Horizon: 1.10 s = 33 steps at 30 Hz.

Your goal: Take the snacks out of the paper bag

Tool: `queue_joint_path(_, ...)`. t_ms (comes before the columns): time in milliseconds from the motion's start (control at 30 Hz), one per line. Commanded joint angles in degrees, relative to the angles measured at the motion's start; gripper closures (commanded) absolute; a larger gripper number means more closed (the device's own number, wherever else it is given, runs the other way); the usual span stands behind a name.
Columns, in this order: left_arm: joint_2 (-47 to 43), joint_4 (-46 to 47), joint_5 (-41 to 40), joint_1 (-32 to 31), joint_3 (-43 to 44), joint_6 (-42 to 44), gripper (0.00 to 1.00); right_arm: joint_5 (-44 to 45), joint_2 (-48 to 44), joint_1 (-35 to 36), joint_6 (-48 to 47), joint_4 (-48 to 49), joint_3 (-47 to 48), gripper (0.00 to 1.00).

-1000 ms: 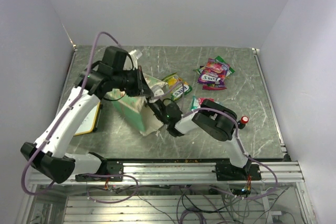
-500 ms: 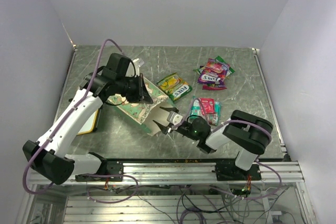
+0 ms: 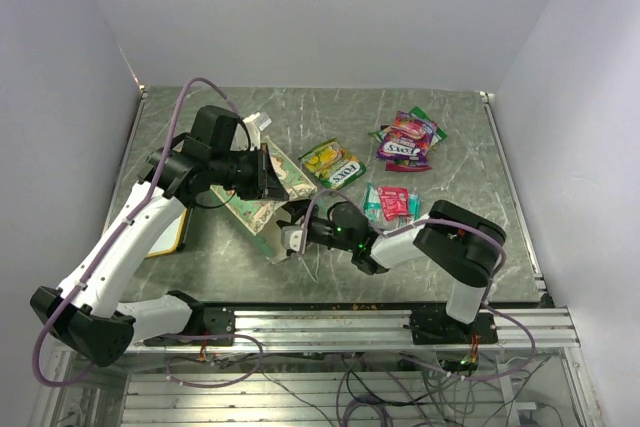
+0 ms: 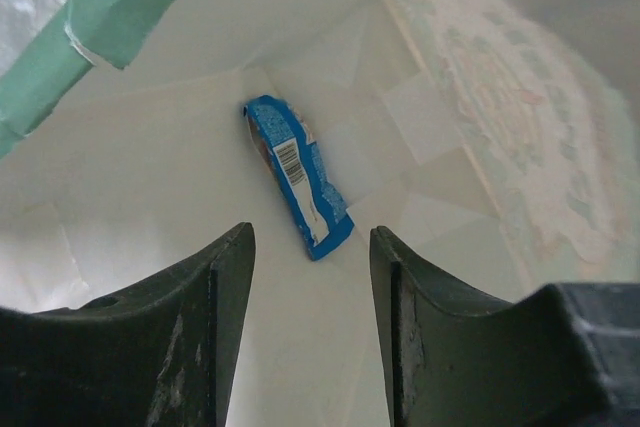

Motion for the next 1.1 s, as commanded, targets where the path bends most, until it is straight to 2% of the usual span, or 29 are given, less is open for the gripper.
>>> queue_joint_path(0, -1.2, 2.0, 2.3, 0.3, 1.3, 1.6, 0.93, 0.5, 4.9, 0.0, -5.9, -0.9, 4.1, 0.52)
queue_joint_path(100, -1.1, 1.7, 3.7, 0.3, 2.0, 2.0, 0.93, 3.9, 9.2, 0.0, -4.9, 4.5, 6.0, 0.54)
queue_joint_path(500, -0.7, 0.6, 7.5, 0.2, 3.1, 4.4, 0.93, 6.3, 21.0, -0.7, -2.6, 6.1, 16.9, 0.54)
queue_joint_path(767, 0.7, 2.8, 9.4, 0.2, 3.6, 2.1, 0.93, 7.2, 25.5, -0.8, 0.4, 4.5, 21.7, 0.51)
queue_joint_path(1067, 0.5, 5.3, 11.5, 0.1, 0.9, -0.3, 0.93, 12.2, 26.8, -1.4, 8.6, 4.4, 24.2, 0.5)
